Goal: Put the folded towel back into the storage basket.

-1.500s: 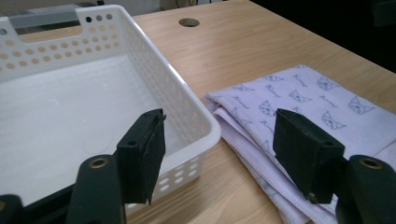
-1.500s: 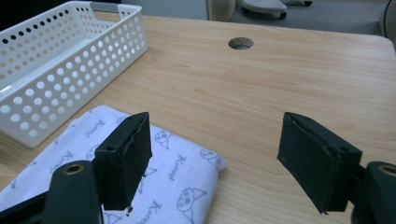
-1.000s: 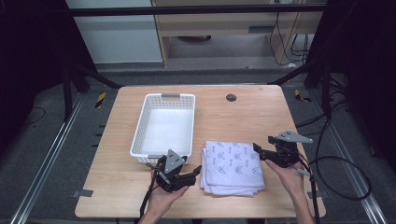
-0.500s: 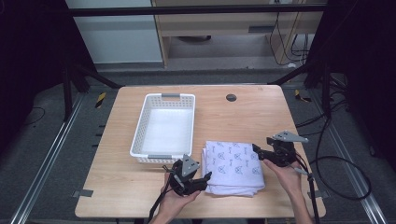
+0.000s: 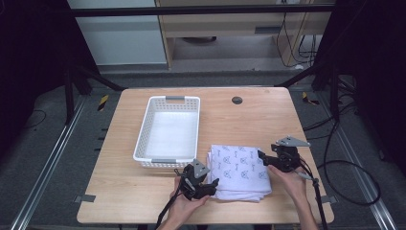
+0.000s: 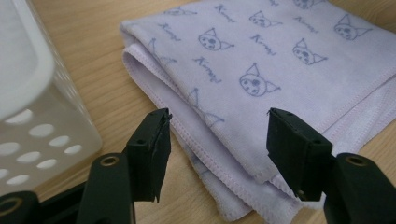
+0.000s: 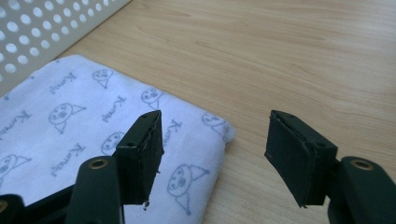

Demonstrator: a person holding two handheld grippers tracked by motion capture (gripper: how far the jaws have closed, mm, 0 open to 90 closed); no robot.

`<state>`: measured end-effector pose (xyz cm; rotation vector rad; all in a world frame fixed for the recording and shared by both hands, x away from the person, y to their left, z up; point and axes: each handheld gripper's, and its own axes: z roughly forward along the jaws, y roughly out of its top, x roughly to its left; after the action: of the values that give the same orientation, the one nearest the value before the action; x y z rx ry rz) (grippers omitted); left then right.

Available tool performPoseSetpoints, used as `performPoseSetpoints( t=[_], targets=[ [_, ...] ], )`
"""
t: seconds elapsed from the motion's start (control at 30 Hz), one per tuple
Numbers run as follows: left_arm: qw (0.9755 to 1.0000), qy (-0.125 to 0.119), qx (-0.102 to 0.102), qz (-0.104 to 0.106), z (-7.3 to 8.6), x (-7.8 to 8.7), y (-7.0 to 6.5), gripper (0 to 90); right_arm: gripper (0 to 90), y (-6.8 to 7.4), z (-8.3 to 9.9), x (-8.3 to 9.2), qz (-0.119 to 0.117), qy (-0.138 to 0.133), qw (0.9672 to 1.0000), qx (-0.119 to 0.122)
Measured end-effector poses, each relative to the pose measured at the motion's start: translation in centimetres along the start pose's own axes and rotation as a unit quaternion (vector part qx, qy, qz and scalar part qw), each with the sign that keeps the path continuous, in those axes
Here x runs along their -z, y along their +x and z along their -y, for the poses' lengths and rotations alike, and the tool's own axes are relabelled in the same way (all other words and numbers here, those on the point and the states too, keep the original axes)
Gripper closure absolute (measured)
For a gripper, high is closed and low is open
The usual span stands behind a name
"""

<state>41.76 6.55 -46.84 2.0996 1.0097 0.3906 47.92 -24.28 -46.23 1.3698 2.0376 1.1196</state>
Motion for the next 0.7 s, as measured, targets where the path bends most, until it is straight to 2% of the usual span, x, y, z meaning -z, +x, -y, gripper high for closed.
performPoseSetpoints(
  t=[0.07, 0.33, 0.7],
  targets=[
    [1.0000, 0.002, -0.001, -0.003, 0.1, -0.4, 0.0, 37.0, 37.9, 0.0, 0.2, -0.3, 0.002, 0.006, 1.0000, 0.007],
    [0.9999, 0.011, -0.001, -0.004, 0.7, -1.4, -0.1, 31.5, 40.4, 0.3, 0.7, -1.5, -0.007, 0.033, 0.9994, 0.010],
    [0.9999, 0.015, 0.003, -0.005, 1.3, -2.4, 0.1, 28.4, 43.6, 0.7, 1.3, -2.8, -0.011, 0.067, 0.9976, 0.015]
  ],
)
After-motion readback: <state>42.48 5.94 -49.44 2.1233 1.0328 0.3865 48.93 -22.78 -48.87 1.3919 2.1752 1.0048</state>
